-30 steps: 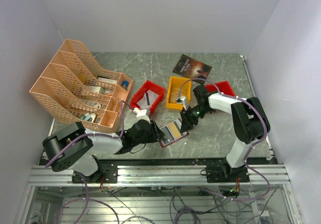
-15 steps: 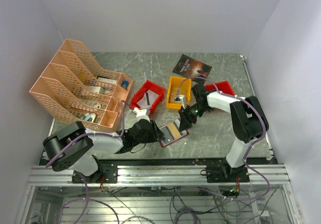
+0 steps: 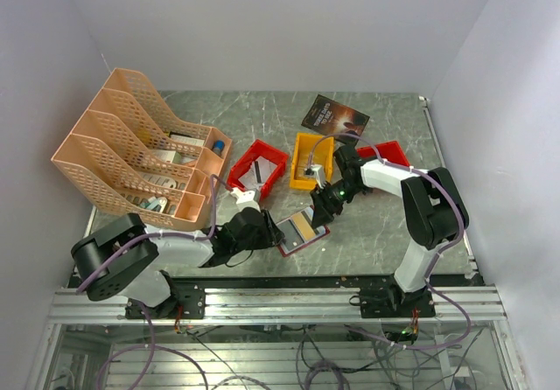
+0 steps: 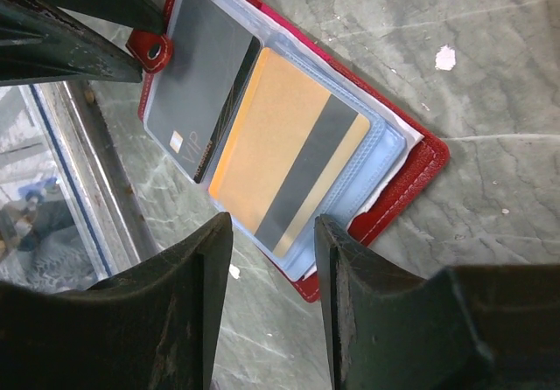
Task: Put the credit cards into the card holder
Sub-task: Insert the credit card into the card holder.
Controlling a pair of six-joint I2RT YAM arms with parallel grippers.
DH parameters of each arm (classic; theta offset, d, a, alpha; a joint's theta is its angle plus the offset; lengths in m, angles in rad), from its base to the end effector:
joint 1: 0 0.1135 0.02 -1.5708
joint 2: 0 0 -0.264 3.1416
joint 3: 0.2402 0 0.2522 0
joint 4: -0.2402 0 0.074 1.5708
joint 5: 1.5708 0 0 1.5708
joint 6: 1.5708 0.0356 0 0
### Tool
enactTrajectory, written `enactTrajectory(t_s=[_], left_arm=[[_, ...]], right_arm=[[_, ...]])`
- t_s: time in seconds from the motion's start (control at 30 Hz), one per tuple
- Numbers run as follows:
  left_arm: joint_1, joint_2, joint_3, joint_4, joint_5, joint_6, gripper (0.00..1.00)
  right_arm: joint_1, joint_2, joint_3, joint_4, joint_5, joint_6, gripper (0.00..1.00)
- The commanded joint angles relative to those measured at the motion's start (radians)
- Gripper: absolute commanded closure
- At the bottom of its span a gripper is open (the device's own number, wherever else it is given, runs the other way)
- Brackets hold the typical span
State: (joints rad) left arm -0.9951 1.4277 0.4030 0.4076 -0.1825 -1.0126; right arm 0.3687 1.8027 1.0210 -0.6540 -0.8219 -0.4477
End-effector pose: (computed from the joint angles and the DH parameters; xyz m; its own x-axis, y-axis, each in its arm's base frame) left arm 0.1414 -0.2060 0.1335 -0.7982 -0.3023 -0.5211 0.1270 0.7610 -0.6361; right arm 0.2798 0.1361 0.1431 -0.6872 -0.5814 -0.4356 -0.7043 0.3859 0.5959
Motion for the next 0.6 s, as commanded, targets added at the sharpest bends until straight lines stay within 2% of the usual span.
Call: enactTrajectory(t_s=[0.0,0.3,0.53,0.57], left_arm=[[0.006,-0.035,0.018,-0.074,-0.039,0.025,0.52],[0.006,-0.101,0.037,-0.104,-0.04,0.043,0.53],[0.006,-0.114,0.064,-0.018,0.009,0.03,0.59],[0.006,-0.1,0.076,0.0,0.021,0.031,0.63]], right_arm=[[0.006,-0.02,0.001,0.036,0.05,0.016,0.56],[0.006,-0.029,0.004,0.037,0.034,0.015,0.55],[0.006,-0.007,0.011,0.025,0.02,0.01,0.55],[0.006,-0.007,0.013,0.024,0.021,0.01,0.54]])
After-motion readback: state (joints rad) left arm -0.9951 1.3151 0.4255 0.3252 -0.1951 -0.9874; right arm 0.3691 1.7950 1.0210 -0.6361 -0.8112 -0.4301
